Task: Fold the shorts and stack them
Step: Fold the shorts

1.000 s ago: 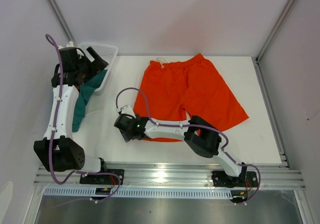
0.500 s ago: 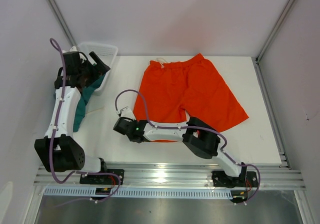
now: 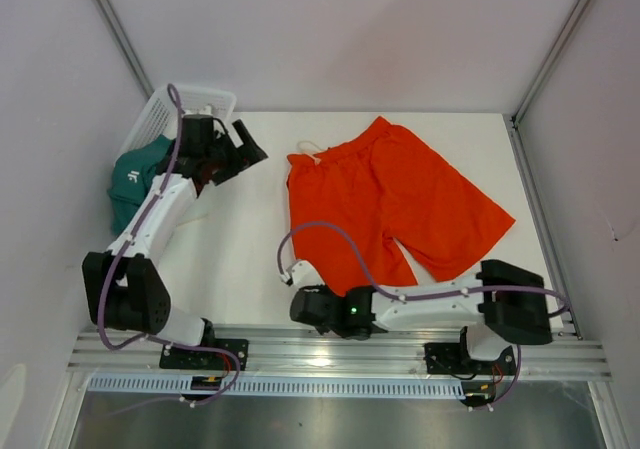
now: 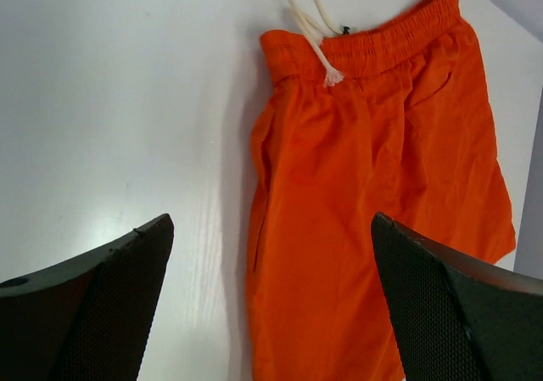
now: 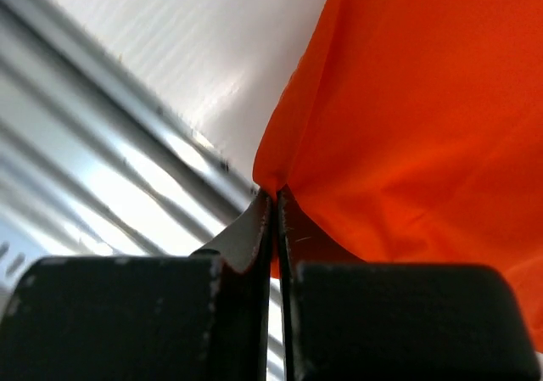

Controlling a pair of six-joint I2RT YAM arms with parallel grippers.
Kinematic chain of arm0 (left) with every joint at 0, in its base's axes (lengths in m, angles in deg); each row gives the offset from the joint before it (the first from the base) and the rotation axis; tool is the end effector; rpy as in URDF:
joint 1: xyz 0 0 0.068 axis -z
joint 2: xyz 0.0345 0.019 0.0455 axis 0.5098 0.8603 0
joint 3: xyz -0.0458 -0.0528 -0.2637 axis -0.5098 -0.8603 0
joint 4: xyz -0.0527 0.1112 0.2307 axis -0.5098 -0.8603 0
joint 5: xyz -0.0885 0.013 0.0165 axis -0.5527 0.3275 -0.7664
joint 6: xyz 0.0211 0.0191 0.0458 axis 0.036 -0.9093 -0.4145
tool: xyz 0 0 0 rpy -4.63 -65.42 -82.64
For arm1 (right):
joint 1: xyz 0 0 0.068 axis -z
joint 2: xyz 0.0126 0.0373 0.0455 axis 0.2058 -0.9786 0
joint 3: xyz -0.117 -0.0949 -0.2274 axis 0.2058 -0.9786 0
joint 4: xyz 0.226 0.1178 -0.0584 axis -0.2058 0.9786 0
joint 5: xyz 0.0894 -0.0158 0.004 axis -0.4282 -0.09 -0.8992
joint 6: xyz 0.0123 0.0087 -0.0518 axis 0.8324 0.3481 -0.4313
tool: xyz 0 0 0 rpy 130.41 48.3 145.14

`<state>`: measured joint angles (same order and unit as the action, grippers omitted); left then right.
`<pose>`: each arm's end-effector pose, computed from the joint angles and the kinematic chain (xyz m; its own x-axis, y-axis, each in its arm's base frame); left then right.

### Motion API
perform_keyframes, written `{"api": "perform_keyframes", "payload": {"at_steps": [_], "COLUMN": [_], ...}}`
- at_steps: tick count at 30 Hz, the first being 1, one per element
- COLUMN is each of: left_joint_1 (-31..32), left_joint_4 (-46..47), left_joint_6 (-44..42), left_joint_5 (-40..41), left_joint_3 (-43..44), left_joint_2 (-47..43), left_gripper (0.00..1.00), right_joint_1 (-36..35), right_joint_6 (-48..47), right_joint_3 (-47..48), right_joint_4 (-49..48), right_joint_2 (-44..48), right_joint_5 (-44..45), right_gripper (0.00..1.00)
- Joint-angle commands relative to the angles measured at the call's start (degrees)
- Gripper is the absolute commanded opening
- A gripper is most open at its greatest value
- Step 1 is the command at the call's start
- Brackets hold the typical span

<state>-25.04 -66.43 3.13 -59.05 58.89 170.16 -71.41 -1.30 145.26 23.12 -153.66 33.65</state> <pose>0.3235 -0.0375 0.3201 -0.6299 -0.4876 -0.6045 -0.1514 0.8405 -0.5203 0.0530 0.3267 0.1933 -0.5032 -0.5859 -0.6353 -0.7317 0.6800 -0.0475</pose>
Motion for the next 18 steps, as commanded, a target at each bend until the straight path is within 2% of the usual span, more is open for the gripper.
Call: {"api": "perform_keyframes", "payload": {"at_steps": [1, 6, 18], "left_joint_1": [3.4, 6.2, 7.1], "left_joint_4": [4.7, 10.8, 16.0], "left_joint_6": [2.8, 5.9, 8.4], "left_joint_5": [-0.1, -2.0, -2.2], "left_joint_3": [-1.5, -1.7, 3.2], "left_joint_2": [3.6, 10.4, 25.9], "left_gripper": [0.99, 0.99, 0.99], "right_joint_1": [-2.1, -5.0, -7.1], "right_joint_6": [2.3, 3.5, 6.2], "right_joint_3": [-5.7, -9.7, -11.0], "right_joint_4": [-5.2, -6.4, -5.3], "right_joint_2": [7.2, 13.5, 14.9], "right_joint_5": [-1.1, -0.4, 0.8], "right_gripper": [0.00, 0.00, 0.00]}}
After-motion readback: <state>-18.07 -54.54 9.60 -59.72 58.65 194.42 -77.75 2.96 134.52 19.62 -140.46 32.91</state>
